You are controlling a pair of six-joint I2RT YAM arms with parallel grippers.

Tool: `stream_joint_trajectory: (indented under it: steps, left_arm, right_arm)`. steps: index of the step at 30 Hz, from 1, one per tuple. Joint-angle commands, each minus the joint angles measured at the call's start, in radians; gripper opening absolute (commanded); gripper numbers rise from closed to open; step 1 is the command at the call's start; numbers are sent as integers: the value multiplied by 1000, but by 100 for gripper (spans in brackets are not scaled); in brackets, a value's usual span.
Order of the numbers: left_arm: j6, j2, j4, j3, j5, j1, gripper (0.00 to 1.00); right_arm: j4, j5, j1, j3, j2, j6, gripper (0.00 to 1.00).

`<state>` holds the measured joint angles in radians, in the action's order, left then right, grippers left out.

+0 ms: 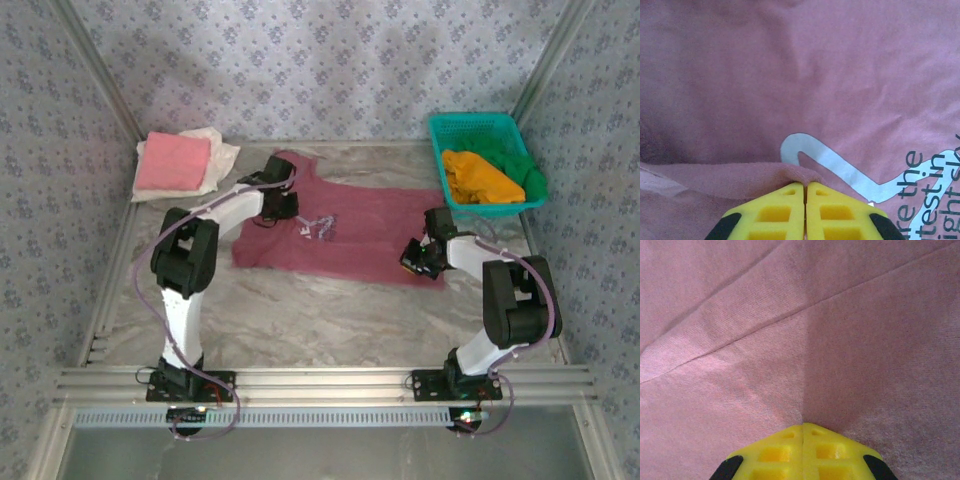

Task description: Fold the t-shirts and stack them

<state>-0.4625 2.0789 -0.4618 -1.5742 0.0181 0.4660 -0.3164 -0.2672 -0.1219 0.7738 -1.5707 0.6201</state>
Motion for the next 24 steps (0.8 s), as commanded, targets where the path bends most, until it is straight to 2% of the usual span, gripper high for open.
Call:
stream_joint_trajectory:
  steps: [1, 2, 3, 6, 7, 9, 11, 15, 19, 24]
  left_arm:
    - [56, 1, -66, -78, 53, 23, 27]
    - [63, -3, -76, -88, 54, 24, 38]
    - [68, -12, -86, -90, 58, 25, 42]
    - [76, -95, -71, -14, 90, 25, 45]
    - [76, -142, -54, 30, 103, 24, 50]
    - [77, -235, -35, 123, 125, 21, 51]
    - [59, -338, -11, 225, 137, 5, 58]
    - [49, -452, 69, 386, 21, -53, 61]
    - [119, -359, -30, 264, 49, -22, 62]
    - [146, -142, -101, 39, 97, 39, 66]
  right_arm:
    - [-14, -13, 7, -9, 17, -8, 0]
    - [-14, -13, 7, -7, 17, -7, 0]
    - [-14, -13, 7, -7, 17, -7, 0]
    - [-19, -13, 7, 2, 14, -11, 0]
    - [-20, -13, 8, 4, 12, -13, 0]
    - [-21, -13, 6, 7, 10, -18, 0]
    - [-18, -20, -6, 19, 13, -46, 0]
    - [-21, -6, -59, 70, 14, -113, 3]
    - [-3, -25, -80, 101, -12, -110, 3]
    - [6, -6, -87, 89, -32, -84, 4]
